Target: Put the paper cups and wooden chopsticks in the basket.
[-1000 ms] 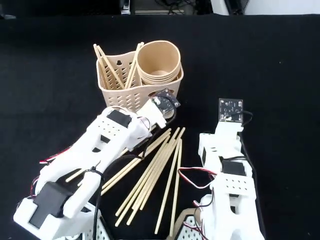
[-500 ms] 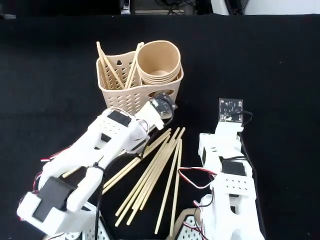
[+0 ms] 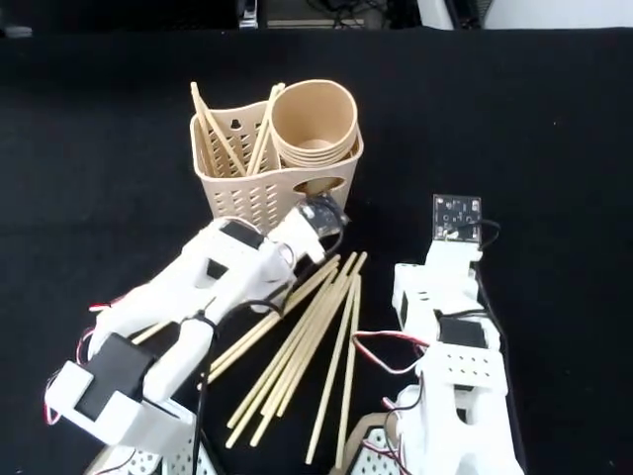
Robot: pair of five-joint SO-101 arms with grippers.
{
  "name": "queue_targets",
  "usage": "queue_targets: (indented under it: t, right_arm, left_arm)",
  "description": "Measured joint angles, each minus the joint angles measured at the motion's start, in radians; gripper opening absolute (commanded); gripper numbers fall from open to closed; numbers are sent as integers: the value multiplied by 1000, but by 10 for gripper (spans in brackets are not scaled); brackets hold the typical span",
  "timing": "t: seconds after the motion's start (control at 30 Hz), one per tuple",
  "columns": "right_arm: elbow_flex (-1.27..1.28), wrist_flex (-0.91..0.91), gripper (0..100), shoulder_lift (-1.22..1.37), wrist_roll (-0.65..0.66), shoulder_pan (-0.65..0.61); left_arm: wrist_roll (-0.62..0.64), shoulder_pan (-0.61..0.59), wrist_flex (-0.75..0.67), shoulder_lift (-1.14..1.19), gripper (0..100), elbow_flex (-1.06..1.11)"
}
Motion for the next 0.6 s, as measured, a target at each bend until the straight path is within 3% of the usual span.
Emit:
queue_targets:
  t: [0.33, 0.6]
  right_arm:
    - [0, 0, 124, 0, 0, 0]
    - [0, 0, 124, 0, 0, 0]
  left_arm:
    - [0, 40, -2, -68, 36, 58]
    - [-21, -74, -2, -150, 37, 157]
